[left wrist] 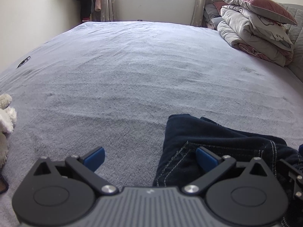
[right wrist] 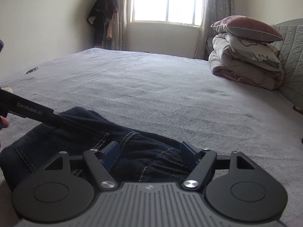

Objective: Fold clothes

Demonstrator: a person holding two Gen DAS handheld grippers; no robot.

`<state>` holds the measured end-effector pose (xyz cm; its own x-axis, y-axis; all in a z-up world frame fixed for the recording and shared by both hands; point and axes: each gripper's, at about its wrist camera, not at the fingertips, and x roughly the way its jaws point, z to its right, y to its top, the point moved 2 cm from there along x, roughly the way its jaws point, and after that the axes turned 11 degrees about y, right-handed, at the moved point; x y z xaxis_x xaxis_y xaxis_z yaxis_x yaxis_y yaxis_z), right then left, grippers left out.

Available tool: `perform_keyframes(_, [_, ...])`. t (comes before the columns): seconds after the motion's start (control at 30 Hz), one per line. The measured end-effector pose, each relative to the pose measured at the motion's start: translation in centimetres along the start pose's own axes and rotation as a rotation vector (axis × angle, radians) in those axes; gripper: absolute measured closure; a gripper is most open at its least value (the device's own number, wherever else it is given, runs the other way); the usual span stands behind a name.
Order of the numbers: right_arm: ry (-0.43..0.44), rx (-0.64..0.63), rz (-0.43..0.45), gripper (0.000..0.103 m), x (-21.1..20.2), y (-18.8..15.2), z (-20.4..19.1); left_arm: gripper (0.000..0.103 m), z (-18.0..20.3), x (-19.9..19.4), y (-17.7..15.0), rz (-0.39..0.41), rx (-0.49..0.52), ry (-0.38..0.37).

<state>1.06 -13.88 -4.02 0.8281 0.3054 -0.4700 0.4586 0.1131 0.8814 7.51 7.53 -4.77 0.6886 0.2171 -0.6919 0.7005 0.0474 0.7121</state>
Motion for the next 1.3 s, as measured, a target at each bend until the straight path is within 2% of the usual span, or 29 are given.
perform_keyframes(0.1, [-0.008, 0.015, 0.015, 0.025, -0.6, 0.0, 0.1, 0.000, 0.0, -0.2, -0.1, 0.004, 0.007, 0.004])
perform_keyframes(0.17, [-0.025, 0.023, 0.028, 0.019, -1.0, 0.0, 0.3, 0.000, 0.0, -0.3, -0.1, 0.010, 0.013, 0.005])
perform_keyframes(0.33, [-0.060, 0.065, 0.043, 0.019, -1.7, 0.0, 1.3, 0.000, 0.0, -0.8, -0.2, 0.015, 0.012, 0.014])
perform_keyframes(0.67, [-0.042, 0.142, 0.015, 0.018, -1.5, -0.2, 2.6, 0.000, -0.6, -0.9, -0.5, 0.010, 0.010, 0.029])
perform_keyframes(1.3, [-0.018, 0.197, -0.024, 0.018, -1.4, -0.8, 2.8, 0.000, -0.9, -0.6, -0.4, -0.034, -0.011, -0.044])
